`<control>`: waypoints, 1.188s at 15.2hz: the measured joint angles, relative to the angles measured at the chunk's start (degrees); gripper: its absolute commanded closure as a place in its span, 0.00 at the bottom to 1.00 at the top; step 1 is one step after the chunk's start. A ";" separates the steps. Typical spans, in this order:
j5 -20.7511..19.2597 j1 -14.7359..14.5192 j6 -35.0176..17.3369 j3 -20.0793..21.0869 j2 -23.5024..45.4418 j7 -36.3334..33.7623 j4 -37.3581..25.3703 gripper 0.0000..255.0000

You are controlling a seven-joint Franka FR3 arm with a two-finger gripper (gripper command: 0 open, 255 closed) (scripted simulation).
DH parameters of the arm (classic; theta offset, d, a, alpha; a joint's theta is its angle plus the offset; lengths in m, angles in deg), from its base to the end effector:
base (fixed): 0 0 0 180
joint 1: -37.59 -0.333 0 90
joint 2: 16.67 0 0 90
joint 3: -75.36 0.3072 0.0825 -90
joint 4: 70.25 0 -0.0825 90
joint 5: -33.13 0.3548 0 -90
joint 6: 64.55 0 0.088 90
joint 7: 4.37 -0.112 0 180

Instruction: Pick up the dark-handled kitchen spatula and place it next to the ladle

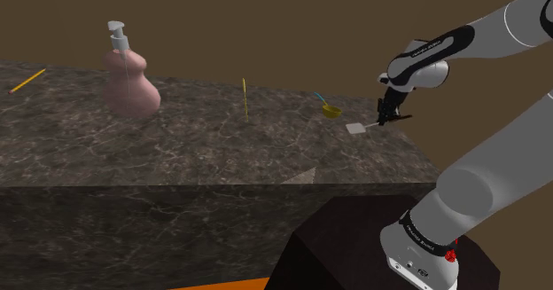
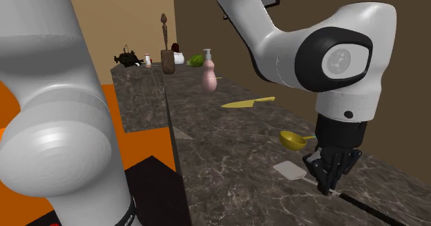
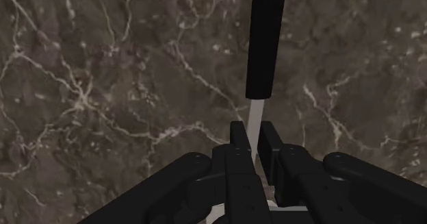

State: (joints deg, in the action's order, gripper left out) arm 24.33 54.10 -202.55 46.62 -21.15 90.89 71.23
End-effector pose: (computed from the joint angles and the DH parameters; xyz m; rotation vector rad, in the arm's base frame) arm 0.3167 -0.3205 0.3277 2.7372 1.4736 -0.0908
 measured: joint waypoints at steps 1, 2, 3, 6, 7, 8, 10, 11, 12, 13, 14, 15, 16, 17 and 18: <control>0.35 -0.02 -0.89 -0.09 0.71 0.26 0.24 1.00; 0.63 -0.11 -1.70 -0.06 1.26 0.27 0.55 1.00; 1.07 -0.11 -2.49 -0.16 2.01 0.66 0.64 1.00; 2.00 -0.20 -4.37 -0.18 3.60 1.19 1.06 1.00; 2.08 -0.19 -4.55 -0.19 3.74 1.26 1.11 1.00; 2.13 -0.19 -4.63 -0.20 3.82 1.31 1.11 1.00; 2.17 -0.18 -4.70 -0.21 3.88 1.34 1.12 1.00; 2.17 -0.18 -4.71 -0.21 3.88 1.35 1.12 1.00; 2.17 -0.18 -4.71 -0.21 3.88 1.35 1.12 0.00; 2.17 -0.18 -4.71 -0.21 3.88 1.35 1.12 0.00; 2.17 -0.18 -4.71 -0.21 3.88 1.35 1.12 0.00; 2.17 -0.18 -4.71 -0.21 3.88 1.35 1.12 0.00; 2.17 -0.18 -4.71 -0.21 3.88 1.35 1.12 0.00; 2.17 -0.18 -4.71 -0.21 3.88 1.35 1.12 0.00; 2.17 -0.18 -4.71 -0.21 3.88 1.35 1.12 0.00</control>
State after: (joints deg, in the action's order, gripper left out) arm 26.50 53.92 -207.26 46.41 -17.26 92.24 72.35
